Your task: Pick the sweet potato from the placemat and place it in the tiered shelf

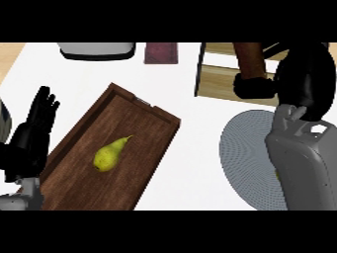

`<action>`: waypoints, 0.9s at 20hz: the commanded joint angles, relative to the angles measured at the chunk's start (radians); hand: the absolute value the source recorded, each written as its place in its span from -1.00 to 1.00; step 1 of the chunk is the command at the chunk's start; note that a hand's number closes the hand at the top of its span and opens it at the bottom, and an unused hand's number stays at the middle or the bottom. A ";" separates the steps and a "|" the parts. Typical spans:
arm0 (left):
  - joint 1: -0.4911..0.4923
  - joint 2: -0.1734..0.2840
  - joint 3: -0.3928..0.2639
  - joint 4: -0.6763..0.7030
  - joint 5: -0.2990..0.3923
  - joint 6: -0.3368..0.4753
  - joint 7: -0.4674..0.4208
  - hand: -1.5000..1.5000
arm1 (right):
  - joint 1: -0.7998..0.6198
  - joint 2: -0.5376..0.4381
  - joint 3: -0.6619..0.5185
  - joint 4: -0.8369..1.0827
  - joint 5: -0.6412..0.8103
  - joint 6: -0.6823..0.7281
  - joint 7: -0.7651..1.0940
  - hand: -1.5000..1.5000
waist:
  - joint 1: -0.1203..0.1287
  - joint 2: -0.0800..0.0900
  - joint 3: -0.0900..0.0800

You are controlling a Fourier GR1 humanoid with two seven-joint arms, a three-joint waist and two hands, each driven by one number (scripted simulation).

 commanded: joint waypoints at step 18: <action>-0.023 -0.037 0.035 0.040 -0.026 -0.036 -0.028 0.00 | -0.245 -0.099 -0.264 0.807 -0.121 -0.466 -0.481 1.00 | 0.014 0.006 0.000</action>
